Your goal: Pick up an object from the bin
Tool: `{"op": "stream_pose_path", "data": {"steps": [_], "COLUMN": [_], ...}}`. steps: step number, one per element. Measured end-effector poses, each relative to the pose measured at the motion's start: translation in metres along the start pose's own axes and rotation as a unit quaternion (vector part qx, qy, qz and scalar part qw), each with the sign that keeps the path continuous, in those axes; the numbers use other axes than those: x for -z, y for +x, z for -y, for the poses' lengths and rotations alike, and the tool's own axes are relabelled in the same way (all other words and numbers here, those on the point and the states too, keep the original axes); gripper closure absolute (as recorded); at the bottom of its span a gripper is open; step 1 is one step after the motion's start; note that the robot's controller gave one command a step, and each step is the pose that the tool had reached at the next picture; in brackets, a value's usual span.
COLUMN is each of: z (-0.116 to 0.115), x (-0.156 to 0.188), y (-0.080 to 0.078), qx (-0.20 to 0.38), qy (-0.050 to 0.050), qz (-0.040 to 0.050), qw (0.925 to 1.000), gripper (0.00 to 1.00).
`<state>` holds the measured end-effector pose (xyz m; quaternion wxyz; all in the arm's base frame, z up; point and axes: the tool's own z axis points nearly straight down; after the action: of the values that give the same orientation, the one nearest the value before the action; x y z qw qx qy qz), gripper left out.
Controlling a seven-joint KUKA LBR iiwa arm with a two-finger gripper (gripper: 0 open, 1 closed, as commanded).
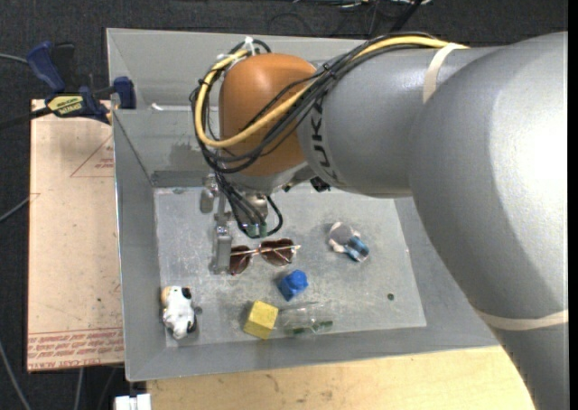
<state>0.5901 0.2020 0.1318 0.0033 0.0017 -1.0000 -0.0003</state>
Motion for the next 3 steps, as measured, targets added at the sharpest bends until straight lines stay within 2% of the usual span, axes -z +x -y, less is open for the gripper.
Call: {"op": "stream_pose_path", "data": {"steps": [1,2,3], "z": [0.001,0.047,0.068], "x": [0.005,-0.041,-0.026], "y": [-0.002,0.002,0.007], "qx": [-0.002,0.08,0.112], "qy": [-0.001,-0.001,0.0], "qz": [0.0035,0.0064,0.0023], "qw": [1.0,0.9967,0.9937], "gripper": [0.0,0.0,0.0]}}
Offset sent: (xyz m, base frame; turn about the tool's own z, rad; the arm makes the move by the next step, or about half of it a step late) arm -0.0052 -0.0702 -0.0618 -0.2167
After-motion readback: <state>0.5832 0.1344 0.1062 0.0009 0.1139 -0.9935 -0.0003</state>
